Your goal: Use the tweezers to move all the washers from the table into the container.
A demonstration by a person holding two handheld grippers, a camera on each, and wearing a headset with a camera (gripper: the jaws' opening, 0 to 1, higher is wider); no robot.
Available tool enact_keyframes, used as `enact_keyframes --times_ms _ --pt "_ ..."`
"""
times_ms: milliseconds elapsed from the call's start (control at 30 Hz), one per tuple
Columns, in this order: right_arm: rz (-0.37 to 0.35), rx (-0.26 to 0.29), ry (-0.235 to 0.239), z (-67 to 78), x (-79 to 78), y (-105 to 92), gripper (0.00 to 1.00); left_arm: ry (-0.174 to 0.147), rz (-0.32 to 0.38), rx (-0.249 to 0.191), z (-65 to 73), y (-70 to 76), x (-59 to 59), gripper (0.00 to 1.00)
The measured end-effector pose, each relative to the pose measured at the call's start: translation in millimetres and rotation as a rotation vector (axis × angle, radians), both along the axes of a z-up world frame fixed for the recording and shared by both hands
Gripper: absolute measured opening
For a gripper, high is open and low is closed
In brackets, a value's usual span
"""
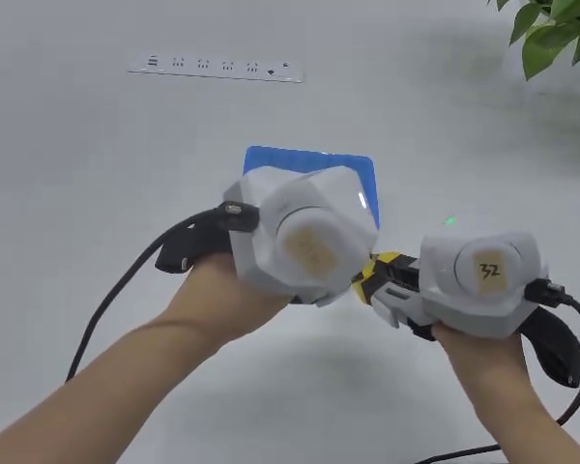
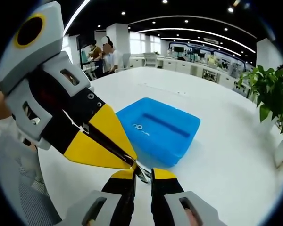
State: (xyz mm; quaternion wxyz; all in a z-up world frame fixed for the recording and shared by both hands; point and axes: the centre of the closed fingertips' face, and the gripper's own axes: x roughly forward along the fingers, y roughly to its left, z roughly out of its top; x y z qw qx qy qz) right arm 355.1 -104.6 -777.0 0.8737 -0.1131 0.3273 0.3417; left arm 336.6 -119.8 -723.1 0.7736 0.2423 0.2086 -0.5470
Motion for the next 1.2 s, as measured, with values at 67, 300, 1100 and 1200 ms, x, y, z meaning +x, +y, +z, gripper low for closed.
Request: enact_keyframes --times_ms 67,300,1100,1200 --pt "0.008 -0.01 -0.005 1.5 -0.3 0.5 0.09 -0.004 -0.004 0.007 -0.1 0.3 -0.2 0.0" --pt "0.047 -0.04 -0.032 1.4 -2.8 3.4 0.07 0.006 -0.021 0.007 -1.0 2.1 -3.5 0.0" --pt "0.041 -0.118 -0.062 4.7 -13.1 -7.4 0.03 -0.028 -0.042 0.011 2.8 -10.4 -15.9 0.0" --pt "0.042 -0.109 -0.063 6.8 -13.3 -8.2 0.03 -0.035 -0.039 0.008 5.0 -10.9 -16.6 0.0"
